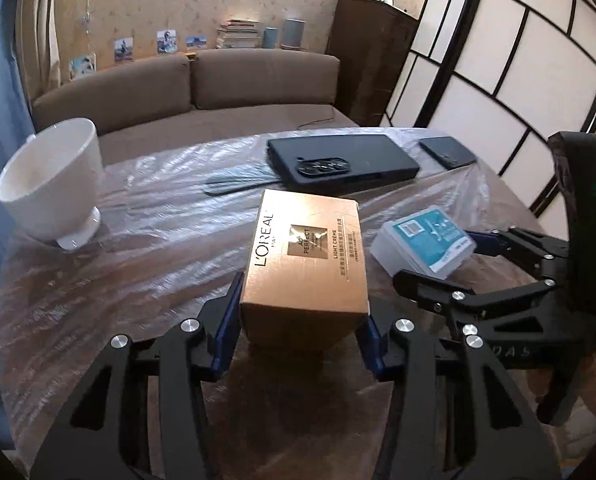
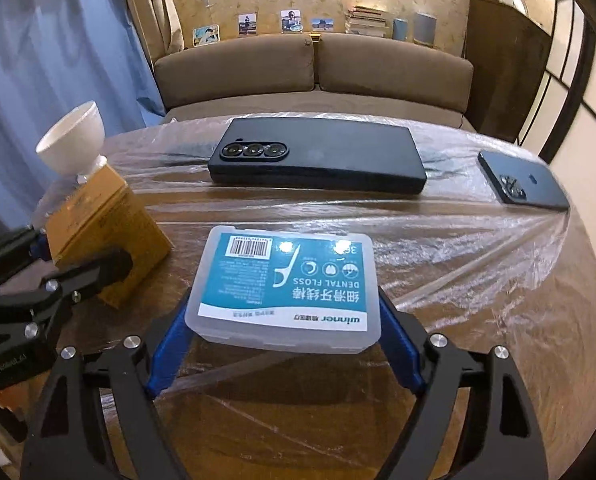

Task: Collect trash
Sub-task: 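Grasp the brown L'Oreal box with the left tool while the right tool grasps the dental floss box, then carry the L'Oreal box and floss box with both tools over the white bin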

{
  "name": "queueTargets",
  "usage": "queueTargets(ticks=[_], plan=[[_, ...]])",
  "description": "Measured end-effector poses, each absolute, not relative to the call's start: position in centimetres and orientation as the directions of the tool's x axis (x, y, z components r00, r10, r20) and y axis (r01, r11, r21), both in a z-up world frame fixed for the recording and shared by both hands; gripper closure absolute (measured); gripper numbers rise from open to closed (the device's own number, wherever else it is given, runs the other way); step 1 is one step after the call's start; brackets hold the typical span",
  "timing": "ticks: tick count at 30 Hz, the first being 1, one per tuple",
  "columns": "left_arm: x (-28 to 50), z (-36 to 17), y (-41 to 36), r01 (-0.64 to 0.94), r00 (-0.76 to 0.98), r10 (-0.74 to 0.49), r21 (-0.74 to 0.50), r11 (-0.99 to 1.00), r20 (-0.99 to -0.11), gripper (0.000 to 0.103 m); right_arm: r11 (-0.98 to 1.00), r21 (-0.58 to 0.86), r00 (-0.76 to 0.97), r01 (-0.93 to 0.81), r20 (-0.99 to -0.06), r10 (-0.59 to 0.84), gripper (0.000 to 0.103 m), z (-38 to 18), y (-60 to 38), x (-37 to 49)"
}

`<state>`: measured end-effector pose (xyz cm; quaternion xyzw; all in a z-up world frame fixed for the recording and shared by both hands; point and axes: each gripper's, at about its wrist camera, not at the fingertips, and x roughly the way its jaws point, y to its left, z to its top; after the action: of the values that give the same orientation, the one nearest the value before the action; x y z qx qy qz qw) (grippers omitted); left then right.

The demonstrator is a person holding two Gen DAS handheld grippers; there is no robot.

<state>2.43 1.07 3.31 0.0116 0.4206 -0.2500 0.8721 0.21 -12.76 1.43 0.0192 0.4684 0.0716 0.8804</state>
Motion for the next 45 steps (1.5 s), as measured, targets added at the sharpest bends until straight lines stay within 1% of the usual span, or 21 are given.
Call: queueTargets(ticks=[4,11,19,23,27,41,45], plan=[[1.7,3.4,0.6,0.442,0.515,-0.424,-0.194,0.876,-0.745,0.052,0.985,0.139,0.55,-0.104,-0.817,0.173,0.022,2.1,-13.5,-0.8],[0.4,3.6,0.6,0.416,0.523,-0.414,-0.2,0.887,-0.745,0.052,0.983,0.145,0.554,-0.113,-0.812,0.183,0.022,2.8,-14.0,-2.5],[-1.4,4.2,1.3,0.381,0.539,-0.401,-0.21,0.9,-0.741,0.052,0.975,0.19,0.556,-0.119,-0.801,0.224,0.022,3.5,-14.4,-3.8],[-2.5,4.5,1.4,0.374,0.544,-0.394,-0.206,0.904,-0.741,0.052,0.976,0.18,0.552,-0.126,-0.805,0.22,0.022,3.7,-14.3,-4.7],[-3.9,4.5,1.6,0.357,0.543,-0.396,-0.223,0.907,-0.74,0.052,0.982,0.146,0.547,-0.118,-0.816,0.187,0.022,3.6,-14.2,-5.7],[-8.6,4.7,1.5,0.337,0.532,-0.384,-0.228,0.914,-0.754,0.052,0.986,0.124,0.552,-0.111,-0.817,0.166,0.022,4.5,-15.3,-11.1],[-10.1,4.9,1.3,0.331,0.529,-0.386,-0.235,0.914,-0.756,0.052,0.983,0.144,0.549,-0.113,-0.815,0.183,0.022,4.5,-15.4,-12.7]])
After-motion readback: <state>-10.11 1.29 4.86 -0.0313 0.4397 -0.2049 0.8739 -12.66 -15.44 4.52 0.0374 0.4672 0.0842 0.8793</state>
